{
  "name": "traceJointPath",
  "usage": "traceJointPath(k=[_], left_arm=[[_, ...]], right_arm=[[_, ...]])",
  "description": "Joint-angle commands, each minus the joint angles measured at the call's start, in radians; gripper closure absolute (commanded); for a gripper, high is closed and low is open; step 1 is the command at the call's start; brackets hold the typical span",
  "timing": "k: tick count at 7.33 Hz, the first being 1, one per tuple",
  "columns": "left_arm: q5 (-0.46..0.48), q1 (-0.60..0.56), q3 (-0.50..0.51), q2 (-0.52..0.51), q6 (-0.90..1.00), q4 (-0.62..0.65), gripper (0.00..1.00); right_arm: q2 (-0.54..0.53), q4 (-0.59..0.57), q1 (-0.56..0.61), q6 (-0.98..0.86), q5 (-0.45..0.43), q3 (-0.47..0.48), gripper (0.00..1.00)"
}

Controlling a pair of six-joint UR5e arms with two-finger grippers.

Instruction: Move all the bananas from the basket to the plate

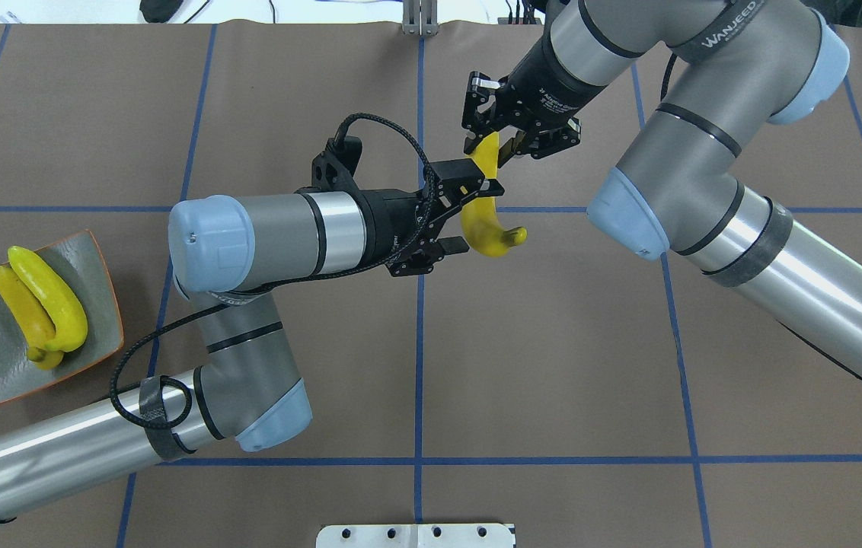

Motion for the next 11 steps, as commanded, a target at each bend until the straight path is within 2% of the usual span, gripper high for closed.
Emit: traceJointPath(k=[1,3,4,5,6,7,8,11], left_arm=[[0.000,0.001,0.012,-0.008,0.000,-0.001,0.16],[0.000,0.011,0.016,-0.006,-0.001,-0.002,0.29],[0.000,0.011,0.016,-0.006,-0.001,-0.002,0.46],[-0.001,0.015,0.014,-0.006,-0.003,-0.002,0.77],[-0.003,0.017,0.014,-0.005,0.000,0.000,1.00],[-0.003,0.017,0.011,-0.003,-0.001,0.000,1.00],[-0.005,0.017,0.008,-0.003,-0.003,0.000,1.00],[-0.011,0.015,0.006,0.004,-0.001,0.000,1.00]], right_arm=[[0.000,0.000,-0.001,0.000,0.000,0.000,1.00],[0.000,0.000,-0.001,0.000,0.002,0.000,1.00],[-0.002,0.000,-0.003,0.000,0.000,0.000,1.00],[-0.003,0.000,-0.007,0.000,0.000,0.000,1.00],[-0.006,0.002,-0.009,0.000,0.000,0.000,1.00],[-0.011,0.002,-0.009,0.000,0.000,0.000,0.85],[-0.012,0.005,-0.007,-0.002,0.003,-0.002,0.01],[-0.008,0.008,-0.006,0.041,0.008,0.000,0.00]])
